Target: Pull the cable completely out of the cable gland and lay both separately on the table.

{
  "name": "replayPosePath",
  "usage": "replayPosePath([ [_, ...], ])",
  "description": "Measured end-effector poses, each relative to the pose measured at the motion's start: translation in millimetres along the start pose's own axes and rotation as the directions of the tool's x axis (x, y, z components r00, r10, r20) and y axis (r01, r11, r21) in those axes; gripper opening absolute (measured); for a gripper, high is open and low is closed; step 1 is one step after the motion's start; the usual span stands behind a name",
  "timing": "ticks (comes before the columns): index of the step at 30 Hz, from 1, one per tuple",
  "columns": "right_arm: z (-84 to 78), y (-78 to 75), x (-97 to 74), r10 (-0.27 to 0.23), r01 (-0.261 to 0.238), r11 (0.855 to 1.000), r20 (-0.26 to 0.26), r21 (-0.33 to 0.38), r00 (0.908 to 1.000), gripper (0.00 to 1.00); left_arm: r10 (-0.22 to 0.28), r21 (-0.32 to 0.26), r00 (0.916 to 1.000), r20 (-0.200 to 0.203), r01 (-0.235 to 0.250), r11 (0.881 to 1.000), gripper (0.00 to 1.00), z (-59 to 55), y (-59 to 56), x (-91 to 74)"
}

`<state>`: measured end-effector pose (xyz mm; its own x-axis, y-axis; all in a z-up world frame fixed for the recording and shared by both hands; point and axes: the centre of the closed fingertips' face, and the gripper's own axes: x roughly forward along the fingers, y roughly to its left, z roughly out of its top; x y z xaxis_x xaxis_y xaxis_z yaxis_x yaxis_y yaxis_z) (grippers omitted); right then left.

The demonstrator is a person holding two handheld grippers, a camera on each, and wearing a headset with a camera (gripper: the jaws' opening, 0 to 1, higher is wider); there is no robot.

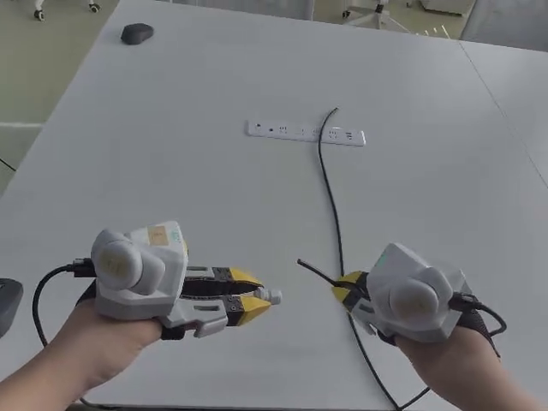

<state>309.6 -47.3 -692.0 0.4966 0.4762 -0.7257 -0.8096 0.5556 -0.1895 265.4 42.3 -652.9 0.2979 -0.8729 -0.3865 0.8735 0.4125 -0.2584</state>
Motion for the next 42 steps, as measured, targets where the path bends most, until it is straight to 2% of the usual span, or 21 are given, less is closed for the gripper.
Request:
replayPosePath([
  [11,27.5,-11.0,17.9,-0.018,0.017,1.000,-0.018,-0.025,0.9997,0.00,0.031,-0.050,0.9992,0.025,-0.030,0.998,0.15,-18.5,13.5,-18.8],
  [17,45.1,-7.9,29.4,-0.005,0.004,0.998,-0.013,-0.068,0.9999,0.00,0.057,-0.064,0.9981,0.023,-0.055,0.996,0.15,-32.5,22.4,-28.0],
  [22,66.0,-1.7,39.2,0.015,-0.014,0.994,0.002,-0.105,0.9999,0.00,0.076,-0.082,0.9965,0.034,-0.073,0.994,0.15,-37.9,27.9,-34.2],
  [36,118.6,24.5,71.8,0.078,-0.069,0.975,0.036,-0.213,0.9963,0.00,0.125,-0.105,0.9914,0.039,-0.121,0.987,0.15,-58.3,31.6,-47.9],
  [42,131.0,39.7,89.5,0.120,-0.110,0.964,0.029,-0.241,0.9923,0.00,0.156,-0.103,0.9874,0.025,-0.153,0.983,0.15,-72.1,36.9,-56.0],
])
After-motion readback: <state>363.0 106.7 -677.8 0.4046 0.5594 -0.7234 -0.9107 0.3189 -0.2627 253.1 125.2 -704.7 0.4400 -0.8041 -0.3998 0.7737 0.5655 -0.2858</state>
